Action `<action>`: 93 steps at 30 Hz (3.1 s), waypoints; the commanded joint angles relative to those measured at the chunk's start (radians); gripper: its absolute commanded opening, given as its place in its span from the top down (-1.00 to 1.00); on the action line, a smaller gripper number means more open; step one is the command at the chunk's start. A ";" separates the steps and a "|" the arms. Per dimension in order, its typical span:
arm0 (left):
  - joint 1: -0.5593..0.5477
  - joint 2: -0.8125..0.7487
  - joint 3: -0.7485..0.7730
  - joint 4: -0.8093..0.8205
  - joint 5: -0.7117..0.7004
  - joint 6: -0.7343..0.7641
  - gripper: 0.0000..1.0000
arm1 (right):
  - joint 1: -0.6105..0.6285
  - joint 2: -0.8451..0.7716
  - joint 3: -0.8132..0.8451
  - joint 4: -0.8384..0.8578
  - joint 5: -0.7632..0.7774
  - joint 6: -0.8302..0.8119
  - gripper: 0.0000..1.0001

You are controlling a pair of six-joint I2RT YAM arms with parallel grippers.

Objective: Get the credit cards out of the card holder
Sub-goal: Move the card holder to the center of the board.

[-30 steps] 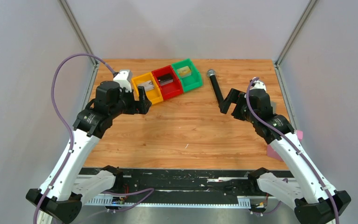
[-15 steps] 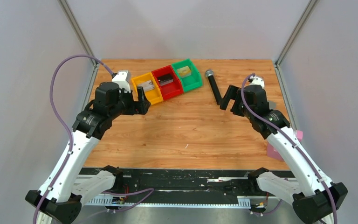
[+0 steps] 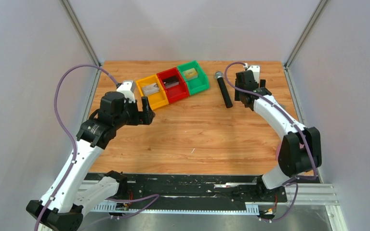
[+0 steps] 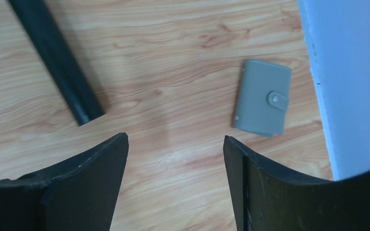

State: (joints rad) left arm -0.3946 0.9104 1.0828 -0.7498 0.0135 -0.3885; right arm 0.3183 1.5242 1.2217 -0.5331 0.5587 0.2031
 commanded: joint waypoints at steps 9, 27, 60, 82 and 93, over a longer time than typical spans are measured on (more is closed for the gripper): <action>0.002 -0.060 -0.002 0.019 -0.084 -0.028 -1.00 | -0.251 0.209 0.088 0.050 -0.088 -0.011 -0.10; 0.002 -0.007 -0.011 0.036 0.029 0.003 -1.00 | -0.417 0.397 0.104 0.027 -0.167 0.041 0.11; 0.001 -0.037 -0.031 0.058 0.058 0.017 -1.00 | -0.428 0.389 0.101 -0.046 -0.084 0.048 0.09; 0.002 -0.048 -0.032 0.056 0.046 0.018 -1.00 | -0.426 0.432 0.094 -0.101 -0.066 0.056 0.99; 0.002 -0.042 -0.036 0.055 0.032 0.011 -1.00 | -0.287 0.193 -0.071 -0.202 -0.269 0.181 1.00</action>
State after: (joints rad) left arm -0.3950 0.8772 1.0519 -0.7208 0.0551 -0.3870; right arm -0.0406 1.8374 1.2270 -0.6689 0.4522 0.2928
